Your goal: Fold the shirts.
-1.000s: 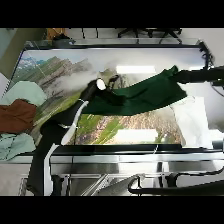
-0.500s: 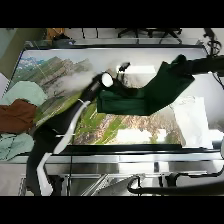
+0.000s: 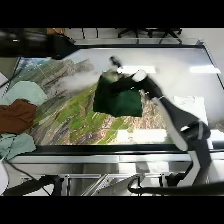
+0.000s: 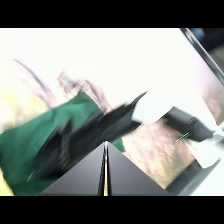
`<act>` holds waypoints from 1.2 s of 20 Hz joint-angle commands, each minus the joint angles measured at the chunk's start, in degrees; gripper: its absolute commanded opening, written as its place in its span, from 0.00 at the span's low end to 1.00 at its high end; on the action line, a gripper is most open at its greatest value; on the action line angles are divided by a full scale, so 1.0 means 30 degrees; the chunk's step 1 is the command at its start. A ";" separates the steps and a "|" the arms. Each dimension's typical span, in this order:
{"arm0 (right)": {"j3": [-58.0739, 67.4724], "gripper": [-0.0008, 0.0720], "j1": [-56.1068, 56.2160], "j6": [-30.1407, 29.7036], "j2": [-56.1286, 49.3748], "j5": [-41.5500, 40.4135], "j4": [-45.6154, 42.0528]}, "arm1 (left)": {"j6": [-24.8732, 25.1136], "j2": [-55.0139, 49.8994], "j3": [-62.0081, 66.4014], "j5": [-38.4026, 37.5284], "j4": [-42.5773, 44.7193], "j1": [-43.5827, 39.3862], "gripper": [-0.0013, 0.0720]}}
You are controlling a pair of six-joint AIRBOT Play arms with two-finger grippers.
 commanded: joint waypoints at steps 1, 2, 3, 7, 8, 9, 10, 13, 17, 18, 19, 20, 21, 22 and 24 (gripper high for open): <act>0.0051 0.61 0.2659 -0.0780 -0.2157 -0.4124 -0.0321 | 0.0670 0.2703 -0.0015 -0.1370 -0.0036 0.1887 0.04; 0.0051 0.61 0.2178 -0.0750 -0.1603 -0.3067 -0.1078 | 0.0918 0.3104 -0.0036 -0.1355 -0.0029 0.2047 0.04; 0.0051 0.61 0.1428 -0.0372 -0.0816 -0.1800 -0.1770 | 0.1195 0.3570 -0.0430 -0.1137 -0.0029 0.2076 0.04; 0.0044 0.76 -0.3351 0.3024 0.2798 0.2237 -0.5814 | 0.1508 0.5195 -0.3541 -0.0182 -0.0036 0.2069 0.04; 0.0044 0.88 -0.4750 0.4473 0.3351 0.3366 -0.7227 | 0.1508 0.5508 -0.4371 -0.0015 -0.0036 0.2069 0.04; 0.0044 0.90 -0.5996 0.5464 0.3563 0.4677 -0.8145 | 0.1508 0.5778 -0.5115 0.0197 -0.0044 0.2069 0.04; -0.0036 0.90 -0.7213 0.5938 0.3497 0.6142 -0.8393 | 0.1508 0.6069 -0.5858 0.0481 -0.0051 0.2069 0.04; -0.2193 0.90 -0.9012 0.5843 0.3169 0.6921 -0.7096 | 0.1501 0.7089 -0.7898 0.1209 -0.0044 0.2069 0.04; -0.4408 0.89 -0.9122 0.4983 0.1814 0.6499 -0.6244 | 0.1494 0.8262 -0.9537 0.1537 -0.0044 0.2069 0.04; -0.4452 0.89 -0.9122 0.4626 0.1341 0.6513 -0.5544 | 0.1494 0.8459 -0.9683 0.1537 -0.0044 0.2069 0.04; -0.4459 0.89 -0.9122 0.4138 0.0925 0.6513 -0.4583 | 0.1494 0.8619 -0.9683 0.1501 -0.0044 0.2069 0.04; -0.4459 0.89 -0.9122 0.3592 0.0619 0.6513 -0.3592 | 0.1494 0.8794 -0.9683 0.1552 -0.0044 0.2069 0.04; -0.4459 0.89 -0.9122 0.3191 0.0350 0.6492 -0.2710 | 0.1494 0.8925 -0.9683 0.1639 -0.0036 0.2069 0.04; -0.4459 0.89 -0.9122 0.2987 0.0124 0.6441 -0.2229 | 0.1494 0.9020 -0.9683 0.1763 -0.0044 0.2069 0.04; -0.4459 0.89 -0.9122 0.2630 -0.0299 0.6441 -0.1632 | 0.1486 0.9085 -0.9683 0.1872 -0.0051 0.2069 0.04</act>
